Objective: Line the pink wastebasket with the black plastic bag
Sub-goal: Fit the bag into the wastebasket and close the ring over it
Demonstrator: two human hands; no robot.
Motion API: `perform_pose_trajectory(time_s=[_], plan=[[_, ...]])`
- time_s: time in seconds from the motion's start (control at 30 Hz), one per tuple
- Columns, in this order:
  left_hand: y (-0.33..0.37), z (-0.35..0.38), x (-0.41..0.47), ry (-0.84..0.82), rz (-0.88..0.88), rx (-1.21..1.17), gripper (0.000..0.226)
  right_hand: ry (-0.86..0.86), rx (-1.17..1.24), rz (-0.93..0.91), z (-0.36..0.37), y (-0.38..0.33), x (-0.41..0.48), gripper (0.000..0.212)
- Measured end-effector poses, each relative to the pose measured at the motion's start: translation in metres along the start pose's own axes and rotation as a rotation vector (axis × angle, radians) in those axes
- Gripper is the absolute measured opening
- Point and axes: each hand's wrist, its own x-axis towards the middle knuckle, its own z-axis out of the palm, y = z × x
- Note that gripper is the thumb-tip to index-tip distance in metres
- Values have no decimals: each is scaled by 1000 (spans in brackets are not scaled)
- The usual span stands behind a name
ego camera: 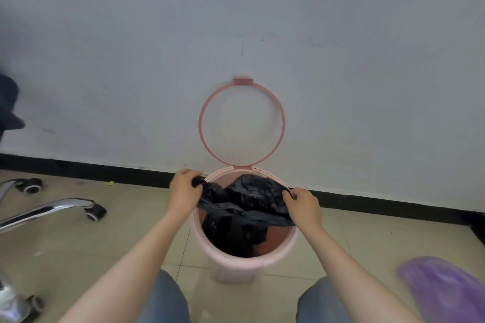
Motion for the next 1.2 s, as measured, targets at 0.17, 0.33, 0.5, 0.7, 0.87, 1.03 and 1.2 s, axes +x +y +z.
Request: perform_pose_trajectory(time_s=[0.17,0.33,0.5,0.7,0.87,1.03,1.2], plan=[[18,-16,-33,282,145,99,39,-8,152,69,1,0,4,47],[14,33,-91,-572,514,782,73,-141,445,266,10,6,3,37],[-30,28,-87,-648,622,928,30,-96,947,457,-14,7,18,32],[-18,-28,-23,-351,752,1030,21,112,821,478,-34,23,42,23],[-26,-14,-40,-667,515,1061,31,-158,6,245,-4,56,2,57],[-36,-19,-60,-525,516,1035,65,120,-213,-245,-3,70,-24,80],[-19,12,-82,-545,714,978,76,-259,-769,-713,-10,54,-34,71]])
